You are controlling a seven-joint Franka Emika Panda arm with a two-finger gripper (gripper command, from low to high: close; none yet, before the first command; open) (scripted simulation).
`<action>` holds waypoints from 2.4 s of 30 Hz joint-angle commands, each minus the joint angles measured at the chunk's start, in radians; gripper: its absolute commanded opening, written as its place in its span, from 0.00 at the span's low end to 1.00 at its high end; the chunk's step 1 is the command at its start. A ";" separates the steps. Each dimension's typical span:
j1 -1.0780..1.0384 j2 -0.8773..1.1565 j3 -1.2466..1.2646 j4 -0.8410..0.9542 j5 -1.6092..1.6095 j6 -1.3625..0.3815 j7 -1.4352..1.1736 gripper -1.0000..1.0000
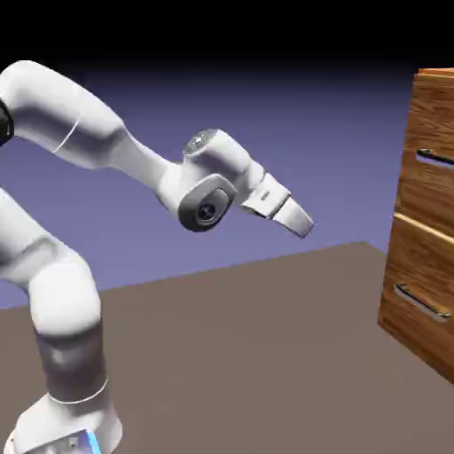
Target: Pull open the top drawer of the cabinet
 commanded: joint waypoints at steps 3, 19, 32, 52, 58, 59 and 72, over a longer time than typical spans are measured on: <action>-0.062 0.057 0.067 0.049 -0.131 -0.009 0.030 0.50; -0.392 0.363 0.425 0.309 -0.826 -0.059 0.192 0.50; -0.659 0.612 0.716 0.521 -1.392 -0.099 0.324 0.50; -1.072 0.995 1.164 0.846 -2.262 -0.161 0.526 0.50; -1.195 1.109 1.298 0.944 -2.522 -0.179 0.587 0.50; -1.216 1.129 1.320 0.960 -2.566 -0.182 0.597 0.50; -1.159 1.302 1.329 1.233 -2.789 -0.161 0.579 0.50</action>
